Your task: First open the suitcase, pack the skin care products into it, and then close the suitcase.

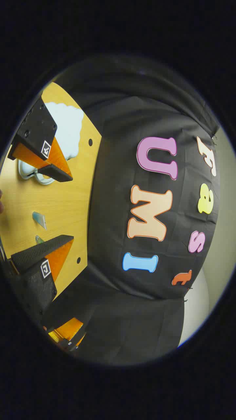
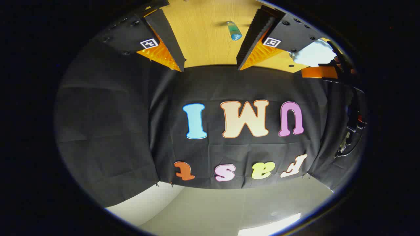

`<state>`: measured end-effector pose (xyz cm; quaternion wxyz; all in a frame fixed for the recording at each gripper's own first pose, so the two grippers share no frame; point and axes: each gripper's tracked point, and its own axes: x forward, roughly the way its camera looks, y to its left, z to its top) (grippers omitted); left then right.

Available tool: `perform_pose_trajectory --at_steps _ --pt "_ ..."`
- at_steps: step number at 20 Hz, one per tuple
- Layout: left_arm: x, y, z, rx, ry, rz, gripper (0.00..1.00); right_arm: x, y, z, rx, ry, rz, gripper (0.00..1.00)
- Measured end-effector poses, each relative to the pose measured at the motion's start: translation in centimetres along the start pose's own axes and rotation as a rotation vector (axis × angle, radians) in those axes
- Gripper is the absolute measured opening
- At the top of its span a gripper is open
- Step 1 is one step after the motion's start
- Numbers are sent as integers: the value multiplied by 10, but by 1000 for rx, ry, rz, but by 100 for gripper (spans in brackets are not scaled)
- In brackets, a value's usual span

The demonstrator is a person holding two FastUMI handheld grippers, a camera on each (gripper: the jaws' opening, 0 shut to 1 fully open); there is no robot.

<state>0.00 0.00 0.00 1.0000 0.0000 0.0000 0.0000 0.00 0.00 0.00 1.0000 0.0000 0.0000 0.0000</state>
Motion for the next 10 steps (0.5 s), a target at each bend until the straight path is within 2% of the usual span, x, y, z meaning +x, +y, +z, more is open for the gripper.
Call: perform_pose_trajectory --at_steps 6,10 --pt "13 20 -18 -14 106 50 95 12 4 -13 15 26 50 99" --pt "29 48 -35 -10 194 112 95 16 10 -28 37 67 91 99"
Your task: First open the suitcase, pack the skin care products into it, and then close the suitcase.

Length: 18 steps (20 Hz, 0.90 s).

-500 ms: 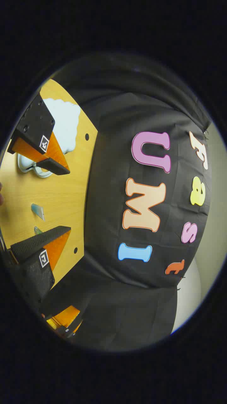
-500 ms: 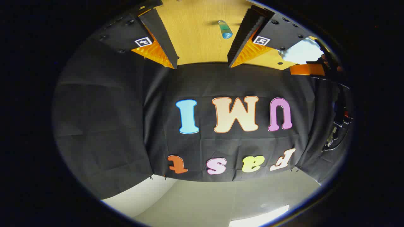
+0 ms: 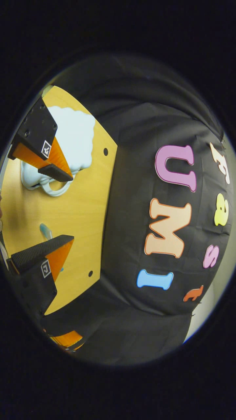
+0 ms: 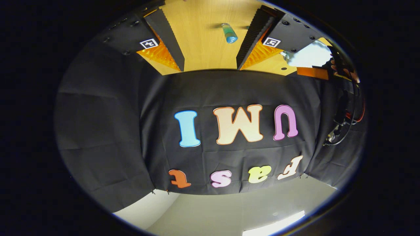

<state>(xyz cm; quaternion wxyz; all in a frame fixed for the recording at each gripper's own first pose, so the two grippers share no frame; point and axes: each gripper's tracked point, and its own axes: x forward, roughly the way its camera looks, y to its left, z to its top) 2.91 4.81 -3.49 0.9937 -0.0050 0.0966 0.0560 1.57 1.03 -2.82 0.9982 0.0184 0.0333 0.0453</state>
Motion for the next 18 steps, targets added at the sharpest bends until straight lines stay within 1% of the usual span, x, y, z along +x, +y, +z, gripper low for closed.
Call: perform_pose_trajectory --at_steps 3,6,9,10,12,13,17,18 --pt "25 18 -17 -28 108 20 95 1 -3 -10 -11 21 5 99" --pt "47 27 -42 -73 271 21 95 1 -9 -21 -16 49 -1 99" --pt "71 29 -65 -144 408 2 96 -1 -20 -29 -5 69 -22 99" --pt "78 30 -71 -167 446 7 95 -1 -25 -32 0 80 -31 99" --pt "94 36 -80 -185 508 30 99 -2 -33 -38 14 103 -46 100" --pt "101 39 -84 -186 536 42 95 -3 -38 -41 22 111 -55 99" --pt "118 46 -96 -202 634 76 93 -3 -55 -46 45 133 -101 98" --pt "124 47 -102 -203 656 83 87 -3 -58 -45 52 130 -109 98"
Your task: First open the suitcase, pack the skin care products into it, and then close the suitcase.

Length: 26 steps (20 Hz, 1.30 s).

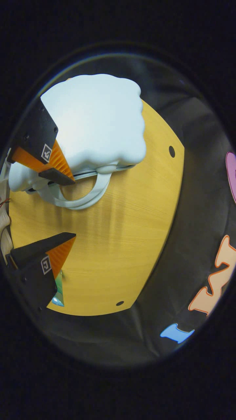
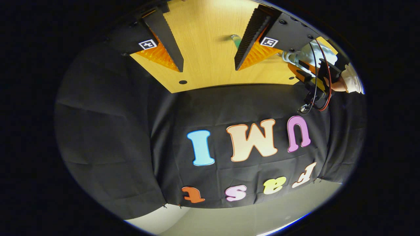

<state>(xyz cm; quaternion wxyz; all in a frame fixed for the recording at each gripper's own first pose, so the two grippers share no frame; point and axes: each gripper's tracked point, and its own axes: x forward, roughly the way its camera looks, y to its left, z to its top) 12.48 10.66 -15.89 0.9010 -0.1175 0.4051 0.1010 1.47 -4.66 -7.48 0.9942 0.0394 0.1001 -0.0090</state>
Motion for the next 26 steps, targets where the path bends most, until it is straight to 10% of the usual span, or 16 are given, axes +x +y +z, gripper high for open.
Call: perform_pose_trajectory --at_steps 17,26 --pt "50 24 -11 27 199 211 29 -11 -46 -11 70 27 -94 98" --pt "70 22 -18 7 246 218 28 -12 -64 -11 56 43 -109 98"
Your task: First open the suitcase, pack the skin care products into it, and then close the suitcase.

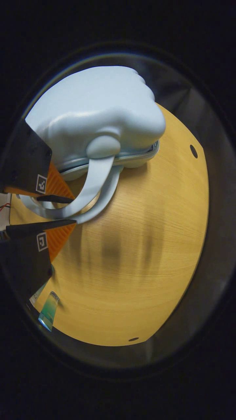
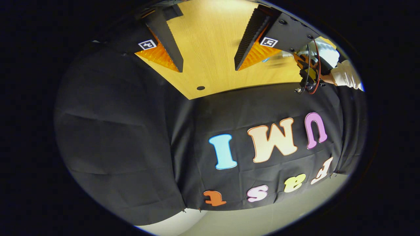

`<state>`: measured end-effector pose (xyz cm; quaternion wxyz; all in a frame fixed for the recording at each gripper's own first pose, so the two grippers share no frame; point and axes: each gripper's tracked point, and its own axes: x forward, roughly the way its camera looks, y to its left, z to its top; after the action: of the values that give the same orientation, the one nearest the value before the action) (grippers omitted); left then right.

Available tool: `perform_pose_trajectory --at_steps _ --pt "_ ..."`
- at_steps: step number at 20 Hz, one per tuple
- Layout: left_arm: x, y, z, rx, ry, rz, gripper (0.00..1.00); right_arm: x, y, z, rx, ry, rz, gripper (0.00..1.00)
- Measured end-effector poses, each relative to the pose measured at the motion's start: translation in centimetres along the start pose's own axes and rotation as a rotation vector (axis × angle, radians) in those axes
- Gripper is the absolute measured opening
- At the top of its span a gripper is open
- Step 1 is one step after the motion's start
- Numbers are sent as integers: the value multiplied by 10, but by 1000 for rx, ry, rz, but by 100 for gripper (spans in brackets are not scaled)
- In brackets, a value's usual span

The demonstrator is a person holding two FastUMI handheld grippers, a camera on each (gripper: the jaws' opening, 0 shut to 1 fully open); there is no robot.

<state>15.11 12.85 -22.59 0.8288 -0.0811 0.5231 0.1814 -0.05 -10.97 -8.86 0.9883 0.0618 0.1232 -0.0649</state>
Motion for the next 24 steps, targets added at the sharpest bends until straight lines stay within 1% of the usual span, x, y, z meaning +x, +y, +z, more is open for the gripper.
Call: perform_pose_trajectory --at_steps 1,2,3,4,6,8,9,12,14,15,16,17,18,24 --pt "3 -2 -1 -9 8 -12 22 1 0 -1 -3 1 4 98" --pt "5 -5 -2 -15 13 -29 26 0 0 0 -7 1 8 94" --pt "4 -6 -1 -19 16 -30 23 2 -2 1 -12 1 11 98" --pt "3 -7 0 -15 13 -34 13 2 -2 1 -17 2 17 98" --pt "2 -7 1 -26 0 -44 9 3 -2 4 -27 0 26 98" --pt "-1 -10 4 -75 -22 -74 5 5 -1 5 -30 0 36 98" --pt "-5 -9 5 -90 -34 -85 5 6 1 5 -30 1 42 98" --pt "-14 -16 11 -107 -69 -131 4 6 11 5 -33 1 67 98" --pt "-34 -21 15 -124 -103 -218 2 7 22 3 -38 7 93 98" --pt "-47 -20 15 -130 -114 -248 3 7 28 1 -41 11 109 98" --pt "-59 -19 17 -135 -130 -276 5 6 35 0 -45 13 125 98" --pt "-70 -17 19 -141 -146 -303 2 5 43 -1 -50 13 141 98" --pt "-86 -13 20 -150 -162 -328 2 4 50 -1 -54 14 158 98" --pt "-168 24 28 -167 -294 -399 2 2 97 -14 -68 38 262 98"
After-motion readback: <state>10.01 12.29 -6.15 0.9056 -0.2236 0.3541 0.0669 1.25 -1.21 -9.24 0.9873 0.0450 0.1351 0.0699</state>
